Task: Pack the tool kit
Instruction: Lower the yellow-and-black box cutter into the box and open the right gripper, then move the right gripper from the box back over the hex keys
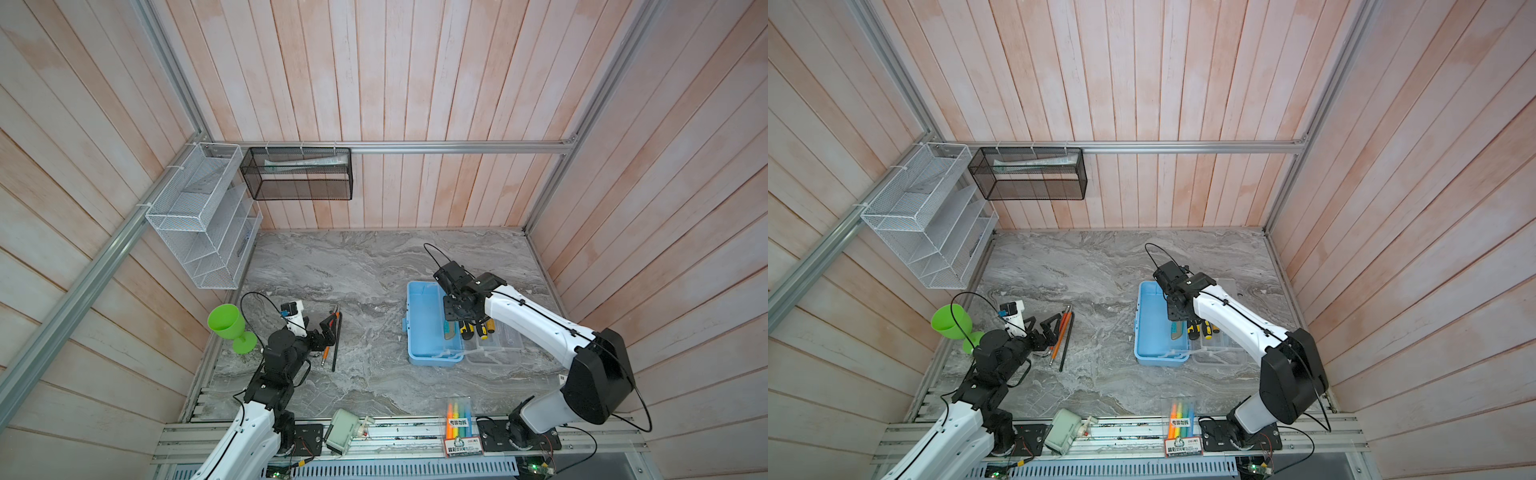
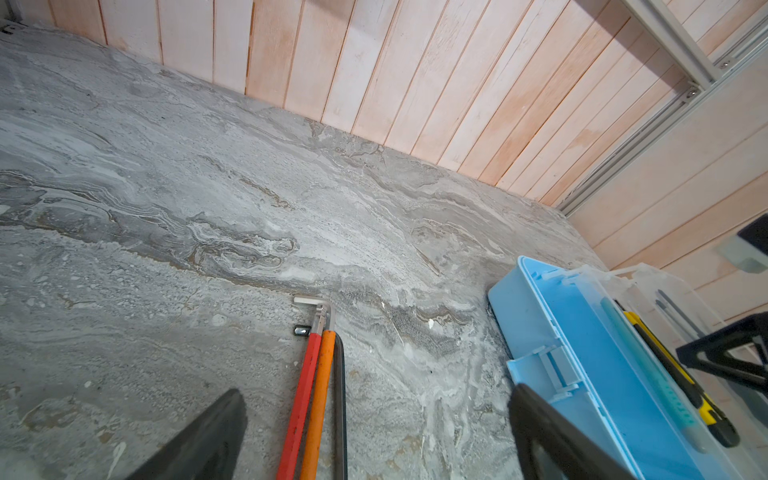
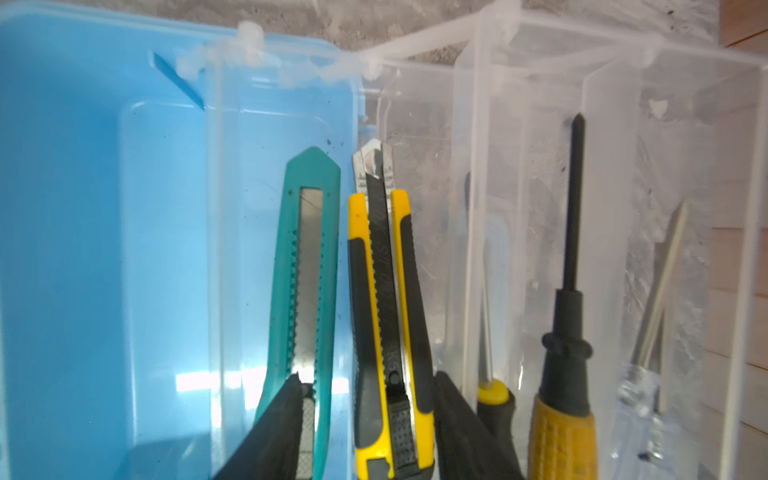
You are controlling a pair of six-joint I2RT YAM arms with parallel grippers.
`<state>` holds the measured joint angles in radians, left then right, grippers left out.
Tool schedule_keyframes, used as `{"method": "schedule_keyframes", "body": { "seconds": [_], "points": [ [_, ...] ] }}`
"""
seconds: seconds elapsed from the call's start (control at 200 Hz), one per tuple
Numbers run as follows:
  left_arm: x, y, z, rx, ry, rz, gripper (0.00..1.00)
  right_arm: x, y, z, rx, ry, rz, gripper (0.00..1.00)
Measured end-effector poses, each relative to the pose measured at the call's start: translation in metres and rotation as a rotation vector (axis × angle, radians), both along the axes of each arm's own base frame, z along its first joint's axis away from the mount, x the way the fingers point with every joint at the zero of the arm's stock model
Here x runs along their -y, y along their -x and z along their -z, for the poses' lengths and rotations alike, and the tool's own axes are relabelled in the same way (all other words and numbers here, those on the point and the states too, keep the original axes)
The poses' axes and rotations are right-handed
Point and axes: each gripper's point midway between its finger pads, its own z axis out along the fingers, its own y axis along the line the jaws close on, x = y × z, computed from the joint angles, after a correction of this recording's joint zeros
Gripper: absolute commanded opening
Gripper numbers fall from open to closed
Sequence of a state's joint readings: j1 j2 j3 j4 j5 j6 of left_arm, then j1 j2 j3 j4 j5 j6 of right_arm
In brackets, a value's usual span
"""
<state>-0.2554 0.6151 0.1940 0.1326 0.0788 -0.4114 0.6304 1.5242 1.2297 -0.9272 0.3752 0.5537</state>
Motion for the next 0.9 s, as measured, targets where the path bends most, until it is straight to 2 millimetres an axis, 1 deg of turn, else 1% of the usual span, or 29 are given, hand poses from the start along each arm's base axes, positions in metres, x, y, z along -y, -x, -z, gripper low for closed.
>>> {"method": "schedule_keyframes", "body": {
  "seconds": [0.04,0.08,0.175,0.24,0.315,0.36,0.38,0.445,0.47,0.51,0.59,0.69,0.79,0.84,0.9],
  "points": [
    [0.0,0.0,0.0,0.0,0.0,0.0,1.0,-0.004,-0.001,-0.006,0.009,-0.003,-0.008,0.48],
    [0.0,0.0,0.0,0.0,0.0,0.0,1.0,-0.01,-0.001,-0.01,0.019,-0.014,-0.021,0.43],
    [-0.001,0.0,0.0,-0.001,-0.001,-0.006,1.0,-0.036,0.0,-0.017,0.041,-0.084,-0.08,0.42],
    [-0.004,-0.001,0.002,-0.006,-0.003,-0.025,1.0,-0.064,0.004,-0.02,0.054,-0.162,-0.135,0.42],
    [-0.011,-0.002,0.005,-0.021,-0.006,-0.065,1.0,-0.103,0.009,-0.026,0.078,-0.272,-0.202,0.46],
    [-0.015,-0.002,0.008,-0.033,-0.009,-0.092,1.0,-0.131,0.014,-0.029,0.091,-0.337,-0.245,0.46],
    [-0.017,-0.002,0.009,-0.037,-0.009,-0.101,1.0,-0.14,0.015,-0.03,0.098,-0.356,-0.262,0.46],
    [-0.021,-0.002,0.011,-0.047,-0.009,-0.13,1.0,-0.18,0.022,-0.029,0.1,-0.424,-0.32,0.45],
    [-0.023,-0.001,0.011,-0.048,-0.01,-0.14,1.0,-0.198,0.025,-0.026,0.093,-0.446,-0.346,0.44],
    [-0.026,-0.001,0.011,-0.048,-0.009,-0.154,1.0,-0.221,0.027,-0.02,0.083,-0.469,-0.374,0.44],
    [-0.032,0.0,0.01,-0.047,-0.004,-0.193,1.0,-0.267,0.029,-0.001,0.051,-0.492,-0.423,0.44],
    [-0.041,0.002,0.006,-0.036,0.008,-0.24,1.0,-0.31,0.027,0.025,0.018,-0.487,-0.463,0.44],
    [-0.047,0.003,0.0,-0.017,0.02,-0.274,1.0,-0.34,0.023,0.045,-0.003,-0.46,-0.491,0.43],
    [-0.049,0.004,-0.001,-0.012,0.026,-0.284,1.0,-0.35,0.019,0.052,-0.007,-0.438,-0.5,0.41],
    [-0.051,0.005,-0.002,-0.01,0.028,-0.294,1.0,-0.361,0.015,0.058,-0.007,-0.41,-0.513,0.41]
  ]
}}
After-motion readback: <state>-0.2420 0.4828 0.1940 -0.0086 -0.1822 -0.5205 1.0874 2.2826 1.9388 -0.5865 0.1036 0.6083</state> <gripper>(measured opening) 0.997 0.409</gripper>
